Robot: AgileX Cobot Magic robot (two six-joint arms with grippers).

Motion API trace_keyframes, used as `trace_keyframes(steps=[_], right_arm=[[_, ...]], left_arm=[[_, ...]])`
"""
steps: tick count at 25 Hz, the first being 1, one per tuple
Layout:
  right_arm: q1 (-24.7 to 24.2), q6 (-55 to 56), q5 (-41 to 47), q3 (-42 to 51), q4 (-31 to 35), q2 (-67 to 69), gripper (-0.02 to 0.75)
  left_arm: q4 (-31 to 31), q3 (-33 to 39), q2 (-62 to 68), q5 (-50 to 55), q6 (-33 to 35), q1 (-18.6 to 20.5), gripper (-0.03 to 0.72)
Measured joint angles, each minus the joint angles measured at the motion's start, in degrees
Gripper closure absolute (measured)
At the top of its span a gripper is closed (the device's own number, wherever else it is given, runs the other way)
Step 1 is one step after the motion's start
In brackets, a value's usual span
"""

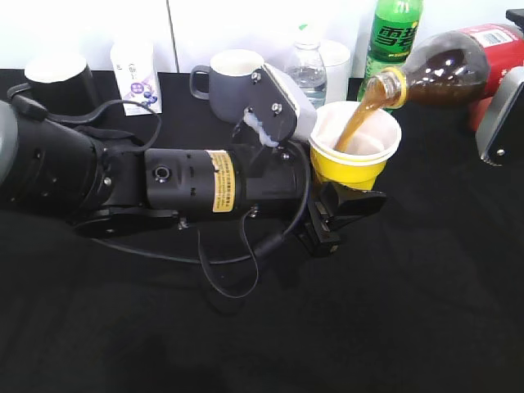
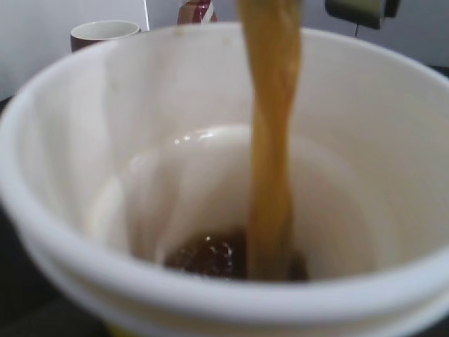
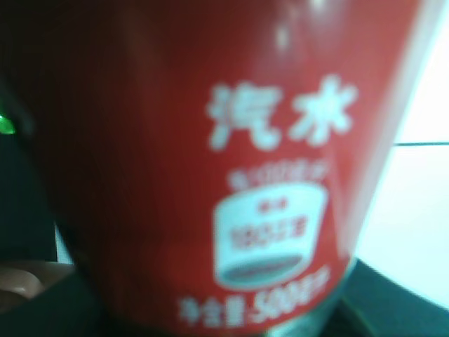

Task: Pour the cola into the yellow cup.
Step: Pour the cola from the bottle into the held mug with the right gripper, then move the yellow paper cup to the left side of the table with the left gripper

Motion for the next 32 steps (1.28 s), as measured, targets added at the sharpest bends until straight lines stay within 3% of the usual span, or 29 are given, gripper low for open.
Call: trace_keyframes(steps=[17, 20, 23, 27, 32], right_arm=[[0.0, -0.6, -0.2, 0.0, 0.0, -0.2, 0.371], [0.0, 3.3, 0.3, 0.0, 0.0, -0.2, 0.371], [0.0, 16.7, 1.4, 0.0, -1.4, -0.2, 0.371], [0.0, 52.7, 1.7, 0.0, -7.4, -0.2, 0.371], [0.0, 80.7, 1.7, -0.1, -7.8, -0.2, 0.371]], left_arm=[[0.1, 0.0, 0.1, 0.4, 0.0, 0.0, 0.25], [0.1, 0.0, 0.1, 0.3, 0.0, 0.0, 0.25], [0.1, 0.0, 0.2, -0.4, 0.0, 0.0, 0.25], [0.1, 0.0, 0.4, -0.9, 0.0, 0.0, 0.25], [0.1, 0.0, 0.4, -0.9, 0.0, 0.0, 0.25]])
